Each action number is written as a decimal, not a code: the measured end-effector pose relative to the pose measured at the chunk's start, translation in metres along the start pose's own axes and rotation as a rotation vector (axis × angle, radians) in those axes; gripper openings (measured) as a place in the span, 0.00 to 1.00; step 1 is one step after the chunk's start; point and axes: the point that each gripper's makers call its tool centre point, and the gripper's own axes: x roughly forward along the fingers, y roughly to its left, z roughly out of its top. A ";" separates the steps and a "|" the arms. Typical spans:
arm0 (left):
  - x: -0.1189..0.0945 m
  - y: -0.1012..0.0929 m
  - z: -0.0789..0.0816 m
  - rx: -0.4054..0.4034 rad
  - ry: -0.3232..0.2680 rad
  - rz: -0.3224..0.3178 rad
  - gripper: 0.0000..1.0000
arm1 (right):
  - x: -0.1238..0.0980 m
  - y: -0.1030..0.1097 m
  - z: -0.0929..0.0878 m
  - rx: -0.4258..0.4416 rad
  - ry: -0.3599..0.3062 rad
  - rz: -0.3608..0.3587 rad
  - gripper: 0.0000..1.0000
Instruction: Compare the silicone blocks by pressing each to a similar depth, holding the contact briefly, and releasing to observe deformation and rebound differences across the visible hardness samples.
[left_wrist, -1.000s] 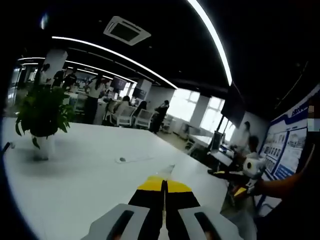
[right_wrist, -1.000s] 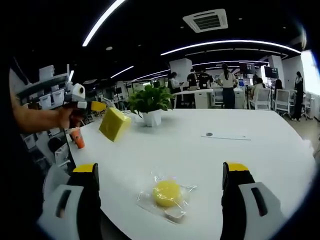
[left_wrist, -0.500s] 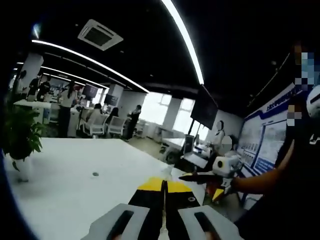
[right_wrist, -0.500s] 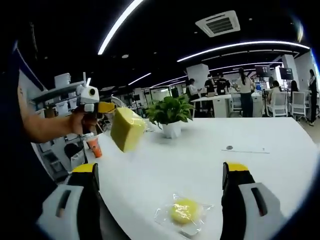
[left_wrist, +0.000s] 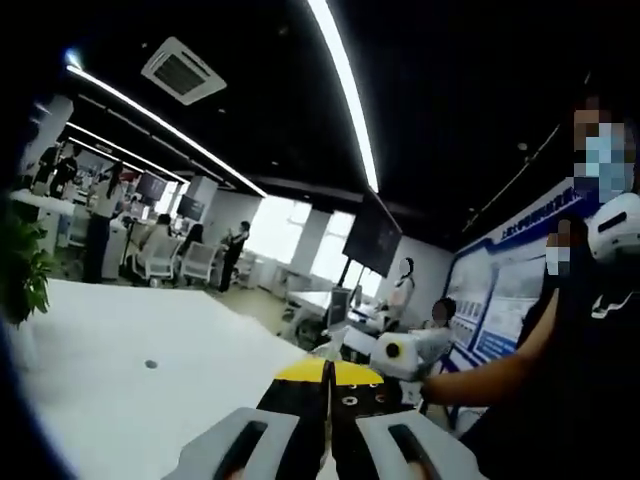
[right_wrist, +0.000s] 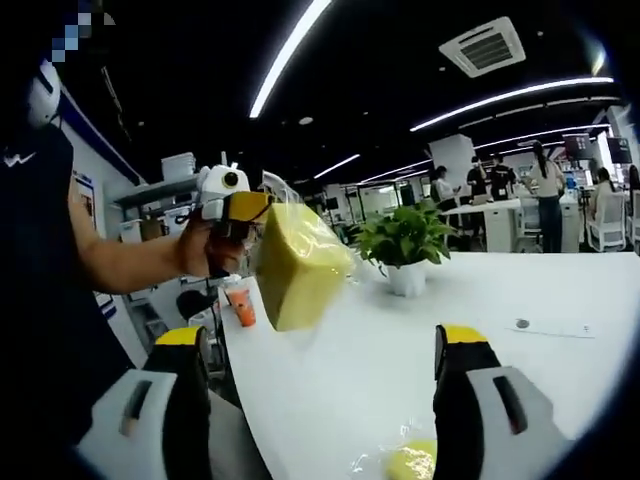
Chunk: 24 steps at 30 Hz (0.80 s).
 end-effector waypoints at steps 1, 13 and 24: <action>0.001 -0.002 0.001 0.000 0.001 -0.005 0.00 | 0.002 0.001 0.001 0.005 -0.003 0.009 0.85; 0.009 -0.017 0.008 -0.016 -0.011 -0.060 0.00 | 0.021 0.019 0.018 0.071 -0.104 0.091 0.70; 0.018 -0.026 0.011 -0.021 -0.020 -0.088 0.00 | 0.024 0.024 0.025 0.104 -0.148 0.115 0.52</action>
